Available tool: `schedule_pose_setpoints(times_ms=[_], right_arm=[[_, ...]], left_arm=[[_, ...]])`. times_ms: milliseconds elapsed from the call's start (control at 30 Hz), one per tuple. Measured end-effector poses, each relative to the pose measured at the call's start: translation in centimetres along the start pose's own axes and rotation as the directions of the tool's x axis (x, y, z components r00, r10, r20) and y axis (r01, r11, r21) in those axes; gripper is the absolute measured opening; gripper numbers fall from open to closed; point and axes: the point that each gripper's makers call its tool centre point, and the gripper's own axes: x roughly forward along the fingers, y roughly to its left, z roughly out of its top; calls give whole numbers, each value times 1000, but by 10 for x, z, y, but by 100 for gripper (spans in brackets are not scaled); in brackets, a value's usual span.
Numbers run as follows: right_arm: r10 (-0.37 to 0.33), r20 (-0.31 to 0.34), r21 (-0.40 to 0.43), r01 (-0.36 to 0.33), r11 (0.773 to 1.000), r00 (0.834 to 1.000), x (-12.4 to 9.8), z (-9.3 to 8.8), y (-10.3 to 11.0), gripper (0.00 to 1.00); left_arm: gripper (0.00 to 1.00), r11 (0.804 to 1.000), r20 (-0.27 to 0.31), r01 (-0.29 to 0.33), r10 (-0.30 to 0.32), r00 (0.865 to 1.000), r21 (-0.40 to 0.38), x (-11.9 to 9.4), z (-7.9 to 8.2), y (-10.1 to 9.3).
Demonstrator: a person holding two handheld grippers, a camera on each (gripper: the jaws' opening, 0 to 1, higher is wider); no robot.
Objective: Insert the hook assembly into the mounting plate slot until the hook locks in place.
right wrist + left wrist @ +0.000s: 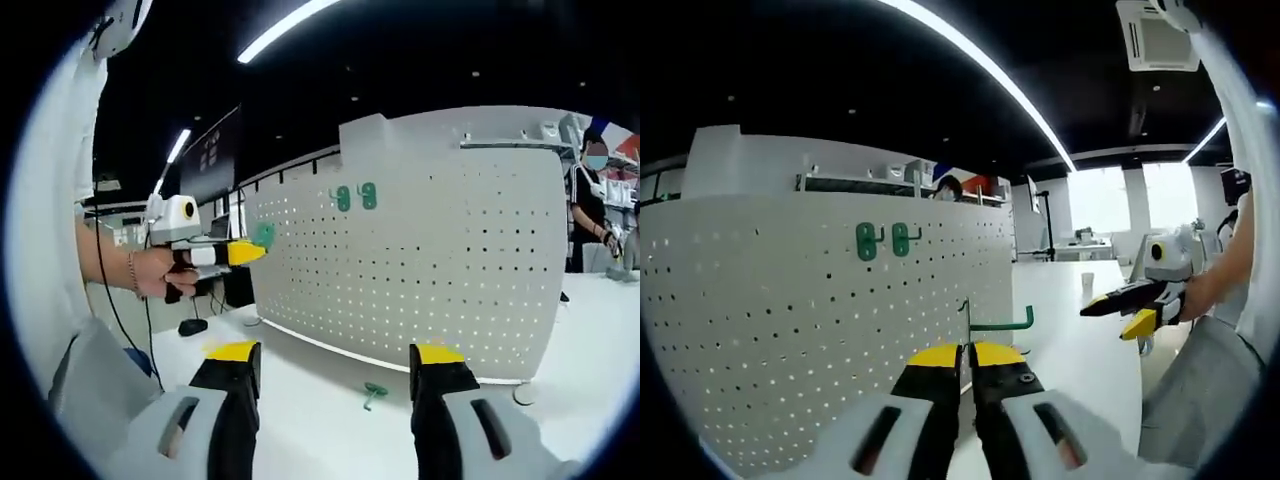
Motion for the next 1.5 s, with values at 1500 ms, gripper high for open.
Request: schedule_pose_setpoints(times_ms=[1500], right_arm=[[201,93,80,-209,975,975,65,40,59,49]], left_arm=[[3,1000,13,-25,24,1000,6,0,3,-2]])
